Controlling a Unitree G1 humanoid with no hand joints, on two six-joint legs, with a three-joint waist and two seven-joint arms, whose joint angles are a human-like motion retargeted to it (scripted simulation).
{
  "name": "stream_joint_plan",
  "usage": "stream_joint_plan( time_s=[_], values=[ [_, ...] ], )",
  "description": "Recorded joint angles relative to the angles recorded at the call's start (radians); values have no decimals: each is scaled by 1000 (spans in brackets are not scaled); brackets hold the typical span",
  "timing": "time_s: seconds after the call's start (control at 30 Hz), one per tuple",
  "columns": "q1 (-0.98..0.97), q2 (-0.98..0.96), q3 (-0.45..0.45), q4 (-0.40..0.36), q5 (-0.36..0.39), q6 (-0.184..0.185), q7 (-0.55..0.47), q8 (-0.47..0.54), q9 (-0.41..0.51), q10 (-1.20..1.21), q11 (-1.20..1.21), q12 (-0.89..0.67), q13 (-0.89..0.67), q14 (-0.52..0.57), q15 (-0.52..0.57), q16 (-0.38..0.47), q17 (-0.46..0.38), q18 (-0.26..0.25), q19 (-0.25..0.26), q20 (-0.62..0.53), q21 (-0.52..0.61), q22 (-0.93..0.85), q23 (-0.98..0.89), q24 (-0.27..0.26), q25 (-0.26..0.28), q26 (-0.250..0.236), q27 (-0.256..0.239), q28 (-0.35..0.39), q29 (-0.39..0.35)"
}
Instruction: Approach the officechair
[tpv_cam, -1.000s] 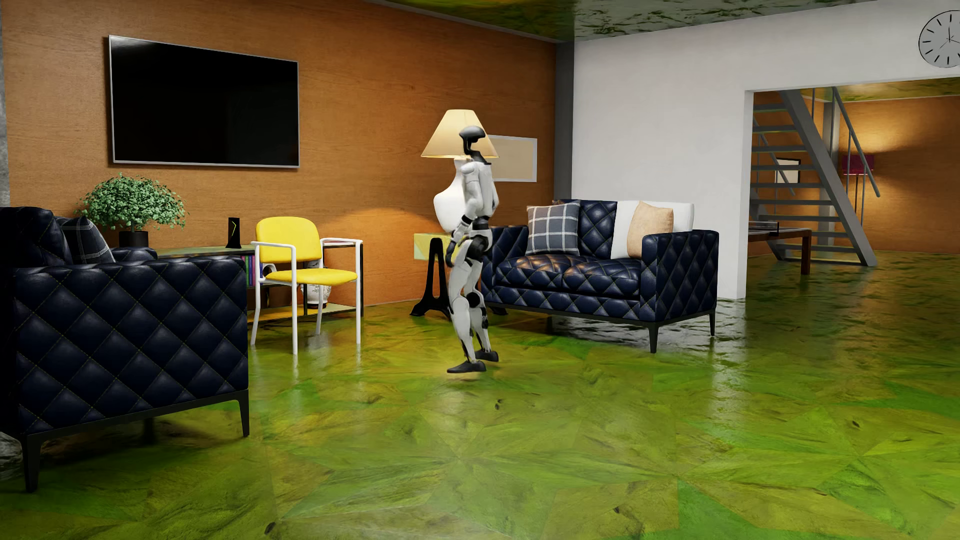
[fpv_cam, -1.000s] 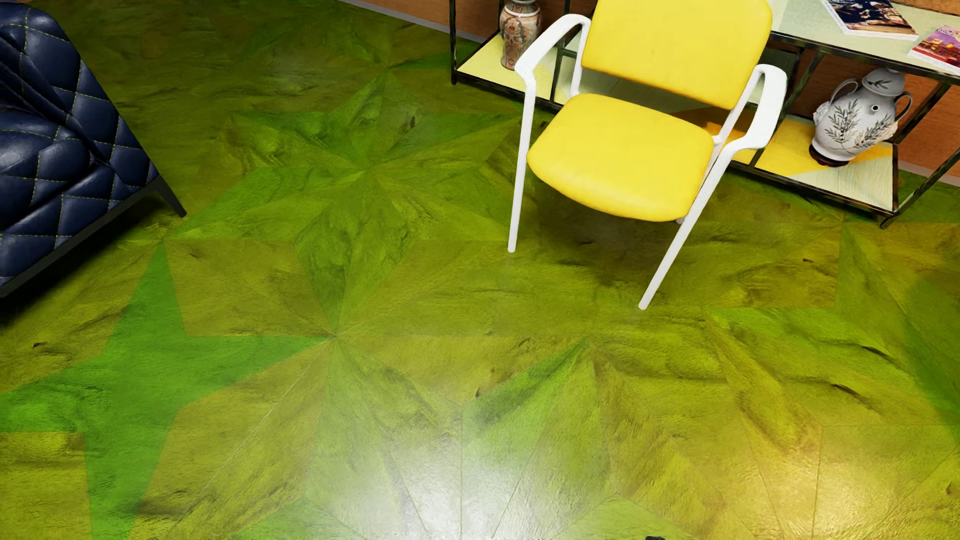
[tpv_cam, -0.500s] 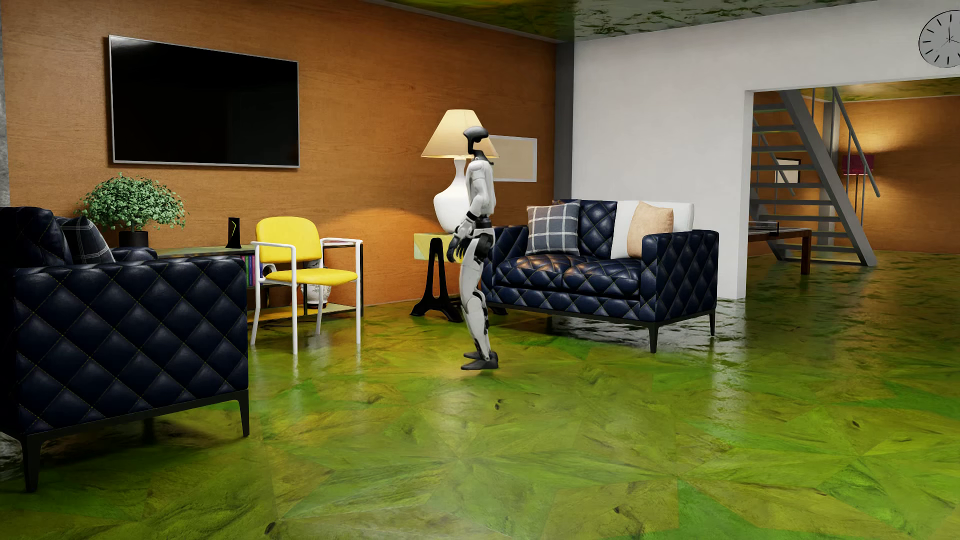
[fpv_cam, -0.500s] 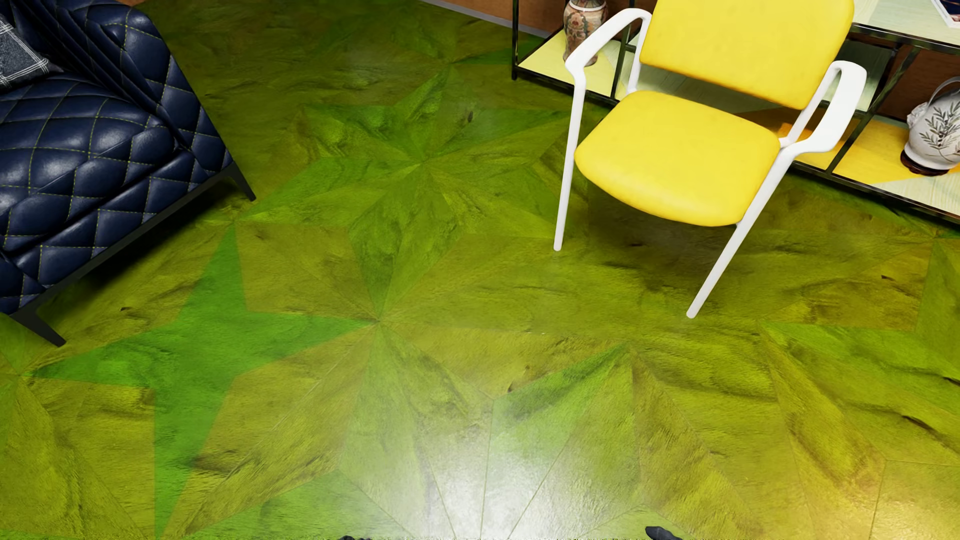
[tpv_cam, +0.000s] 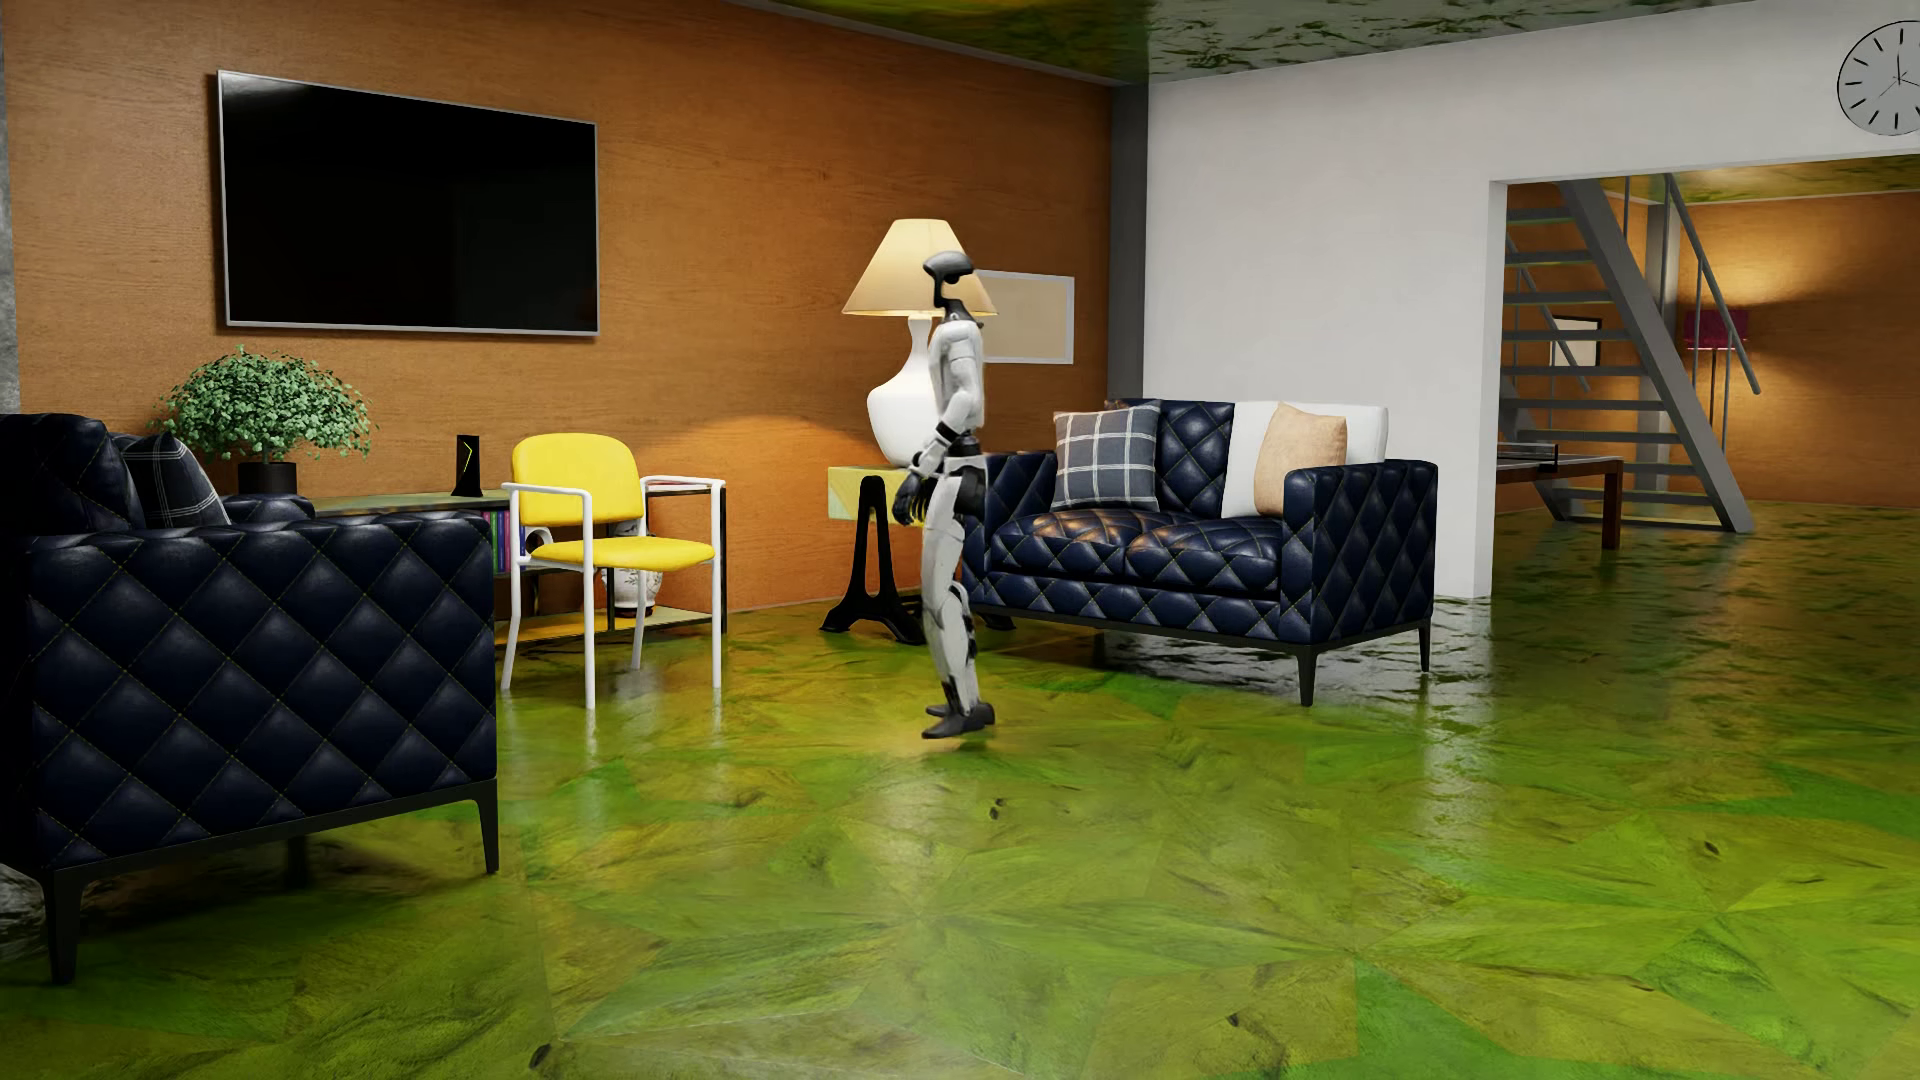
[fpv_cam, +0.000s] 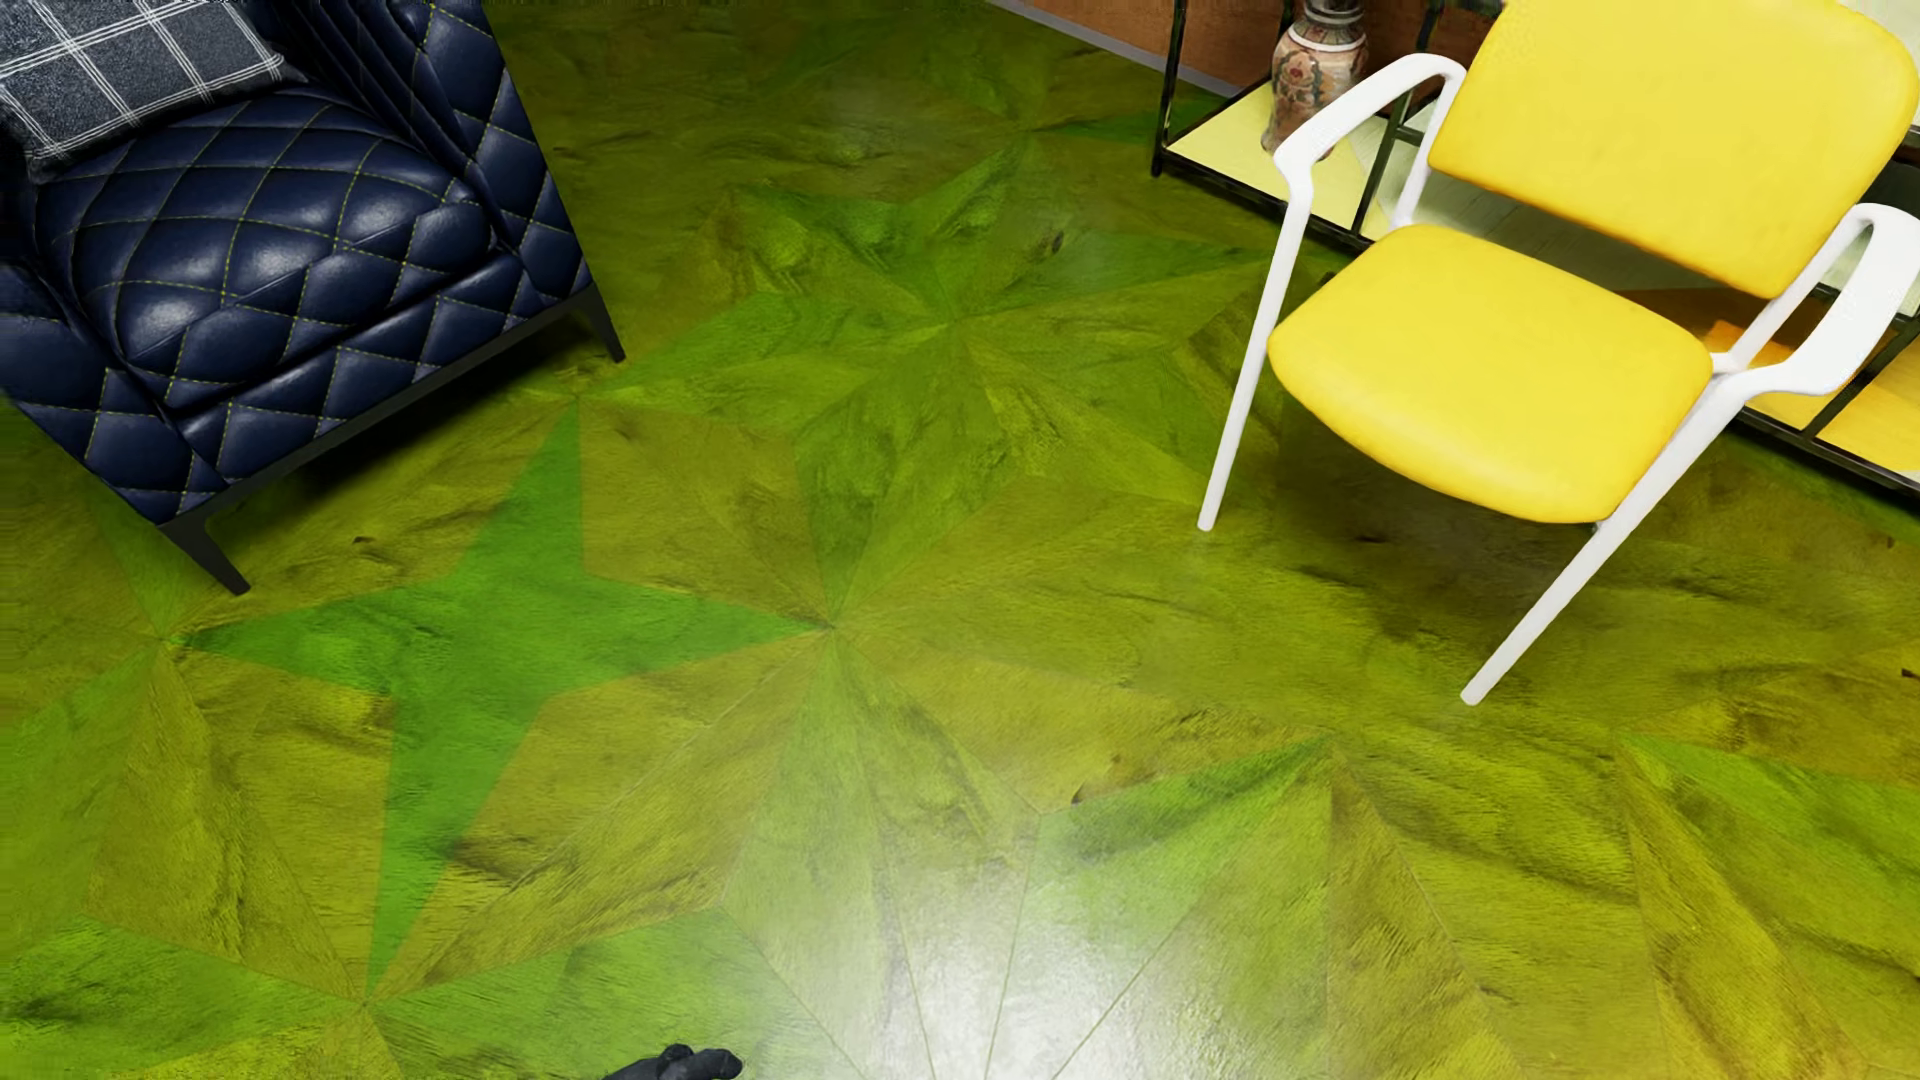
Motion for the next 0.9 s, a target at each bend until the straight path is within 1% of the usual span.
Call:
stream_joint_plan(
  time_s=[0.03, 0.1, 0.2, 0.3, 0.37, 0.4, 0.43, 0.47, 0.5, 0.57, 0.6, 0.63, 0.67, 0.7, 0.73, 0.8, 0.9],
  values=[
    [16, 10, 5, -14, -6, -1, -10, -4, -1, -23, 1, 6, 0, -1, -3, -3, -2, -23, 6, -5, -6, 4, 3, 2, 3, -1, 3, -1, -5],
    [42, 31, 11, -40, -23, -8, -19, -17, -5, -56, -4, 15, -2, -3, -4, -5, 0, -35, 22, -24, -12, 18, 10, 7, 8, -6, 6, -10, -8],
    [53, 52, 18, -89, -61, -18, -48, -53, -10, -88, -1, 21, -2, -3, -12, -22, 4, -32, 46, -30, -11, 43, 5, -9, 10, -3, -3, -13, -3],
    [62, 27, 22, -138, -131, -29, -86, -73, -6, -96, 120, 25, 3, -18, -23, -43, 4, -27, 71, -37, -14, 76, -12, -19, 10, 5, -11, -15, -5],
    [58, -37, 18, -167, -197, -37, -123, -54, 1, -84, 294, 30, -1, -33, 3, -48, 5, -21, 84, -50, -19, 80, -24, -13, 8, 4, -7, -19, -11],
    [54, -77, 13, -180, -231, -42, -144, -32, 5, -75, 391, 29, 2, -40, 30, -48, 5, -17, 78, -58, -24, 84, -32, -11, 9, 3, -8, -22, -14],
    [53, -123, 6, -193, -251, -47, -167, 9, 8, -71, 481, 27, 6, -43, 46, -44, 6, -14, 57, -67, -29, 87, -38, -9, 11, 2, -8, -24, -17],
    [55, -167, -1, -204, -260, -51, -191, 63, 11, -70, 550, 24, 11, -45, 46, -40, 6, -15, 50, -75, -32, 89, -39, -7, 11, 2, -7, -25, -17],
    [57, -203, -6, -214, -253, -54, -216, 124, 13, -72, 585, 20, 16, -46, 34, -37, 5, -21, 55, -81, -31, 91, -36, -7, 10, 2, -5, -25, -13],
    [59, -248, -12, -223, -219, -56, -269, 252, 13, -79, 554, 6, 31, -43, 10, -30, -3, -37, 100, -84, -29, 97, -26, -15, 5, 3, -6, -19, 4],
    [57, -252, -14, -223, -189, -56, -299, 325, 11, -79, 492, -1, 38, -41, -7, -28, -4, -46, 131, -83, -32, 99, -21, -21, 3, 3, -4, -14, 9],
    [54, -245, -15, -222, -155, -54, -331, 406, 9, -79, 413, -8, 45, -40, -20, -26, -3, -55, 146, -82, -39, 99, -16, -29, 2, 2, -1, -9, 10],
    [53, -226, -16, -218, -109, -52, -366, 504, 8, -81, 322, -13, 51, -36, -12, -23, 2, -65, 166, -81, -45, 96, -10, -37, 2, 1, 1, -6, 10],
    [52, -199, -16, -213, -74, -50, -400, 579, 6, -84, 236, -18, 58, -33, 22, -18, 6, -75, 192, -80, -49, 94, -4, -44, 0, 0, 3, -3, 11],
    [51, -173, -10, -205, -65, -49, -431, 575, 5, -84, 196, -23, 65, -28, 43, -13, 11, -86, 206, -80, -49, 93, 1, -50, -3, 0, 3, 1, 11],
    [35, -123, 2, -188, -66, -50, -490, 475, 3, -69, 148, -30, 75, -24, 5, -7, 17, -109, 152, -73, -37, 95, 10, -63, -15, 5, 0, 13, 13],
    [29, -56, 12, -149, -30, -45, -564, 382, -1, -87, 61, -19, 68, 4, 7, -6, 7, -144, 119, -52, 11, 104, 31, -92, -56, 11, -4, 37, 26]
  ],
)
